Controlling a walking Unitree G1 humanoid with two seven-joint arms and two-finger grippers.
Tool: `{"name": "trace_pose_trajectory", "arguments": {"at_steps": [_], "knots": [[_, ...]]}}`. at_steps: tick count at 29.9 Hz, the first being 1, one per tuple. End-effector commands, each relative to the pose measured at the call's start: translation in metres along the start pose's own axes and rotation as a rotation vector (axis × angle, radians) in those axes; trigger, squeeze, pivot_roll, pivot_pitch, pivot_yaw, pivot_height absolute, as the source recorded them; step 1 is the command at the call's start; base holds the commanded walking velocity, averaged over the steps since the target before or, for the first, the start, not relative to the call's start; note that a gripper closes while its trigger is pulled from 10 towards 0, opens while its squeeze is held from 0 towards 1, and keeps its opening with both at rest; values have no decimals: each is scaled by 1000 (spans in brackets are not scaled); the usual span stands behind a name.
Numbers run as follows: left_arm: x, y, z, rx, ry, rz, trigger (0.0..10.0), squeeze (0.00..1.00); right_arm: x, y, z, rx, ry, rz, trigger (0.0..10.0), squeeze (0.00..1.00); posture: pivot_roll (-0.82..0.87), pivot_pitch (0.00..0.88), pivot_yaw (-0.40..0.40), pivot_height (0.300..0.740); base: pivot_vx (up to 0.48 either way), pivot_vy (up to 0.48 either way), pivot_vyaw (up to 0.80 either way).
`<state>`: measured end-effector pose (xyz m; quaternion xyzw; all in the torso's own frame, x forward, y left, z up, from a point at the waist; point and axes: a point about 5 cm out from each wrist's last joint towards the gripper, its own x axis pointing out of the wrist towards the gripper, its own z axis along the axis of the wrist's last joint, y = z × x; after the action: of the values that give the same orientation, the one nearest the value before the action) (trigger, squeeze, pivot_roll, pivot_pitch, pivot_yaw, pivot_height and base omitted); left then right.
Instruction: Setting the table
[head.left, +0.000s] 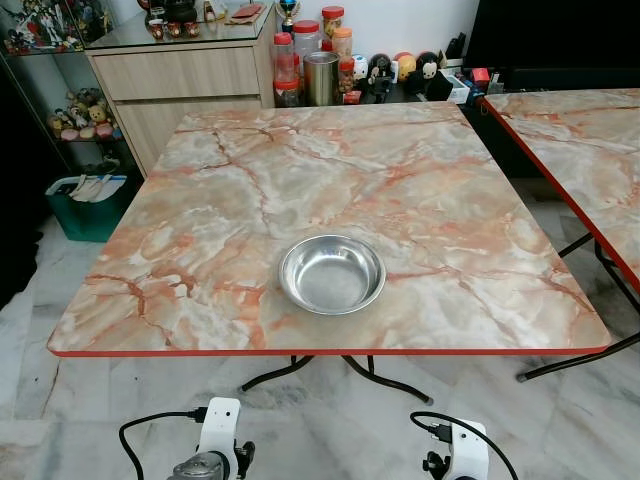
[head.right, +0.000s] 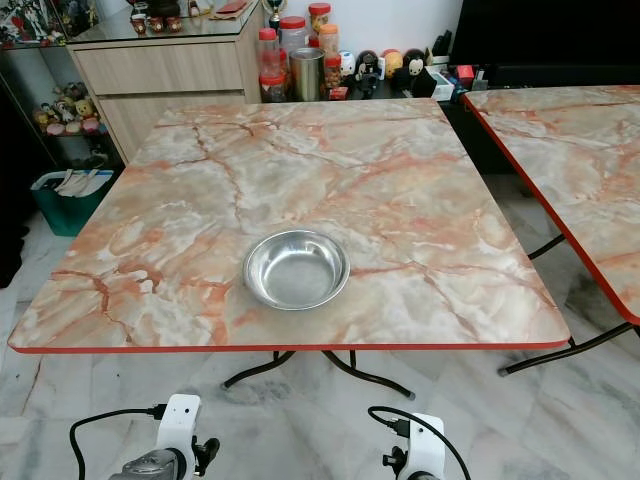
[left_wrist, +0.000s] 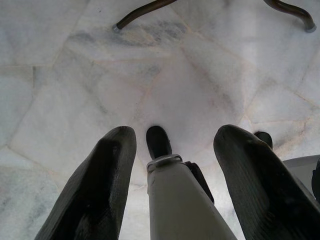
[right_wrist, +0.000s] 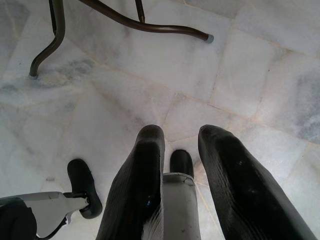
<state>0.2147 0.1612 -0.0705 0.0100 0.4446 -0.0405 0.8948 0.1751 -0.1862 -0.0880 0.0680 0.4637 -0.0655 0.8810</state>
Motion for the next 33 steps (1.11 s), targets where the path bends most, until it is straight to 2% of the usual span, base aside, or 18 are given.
{"name": "trace_pose_trajectory", "arguments": {"at_steps": [1,10,11,12,16,27,33], "knots": [[-1,1,-5,21,23,2,10000,0,1,3,3,-3,-8,7,10000,0,-118,0,19,740,0,0,0],[-1,1,-5,21,23,2,10000,0,1,3,3,-3,-8,7,10000,0,-118,0,19,740,0,0,0],[-1,1,-5,21,23,1,10000,0,1,3,2,-10,-6,5,10000,0,0,0,0,740,0,0,0],[-2,5,-7,21,21,9,10000,0,1,5,4,-15,-10,27,10000,0,-96,0,13,740,0,0,0],[-3,12,-8,12,8,23,10000,0,2,8,8,-15,-20,58,10000,0,-92,0,9,740,0,0,0],[-2,10,-4,-13,-11,28,10000,0,1,8,7,-7,-16,59,10000,0,-88,0,1,740,0,0,0],[-2,11,-4,6,-9,31,10000,0,1,8,7,-3,-17,59,10000,0,-95,0,3,740,0,-41,0]]}}
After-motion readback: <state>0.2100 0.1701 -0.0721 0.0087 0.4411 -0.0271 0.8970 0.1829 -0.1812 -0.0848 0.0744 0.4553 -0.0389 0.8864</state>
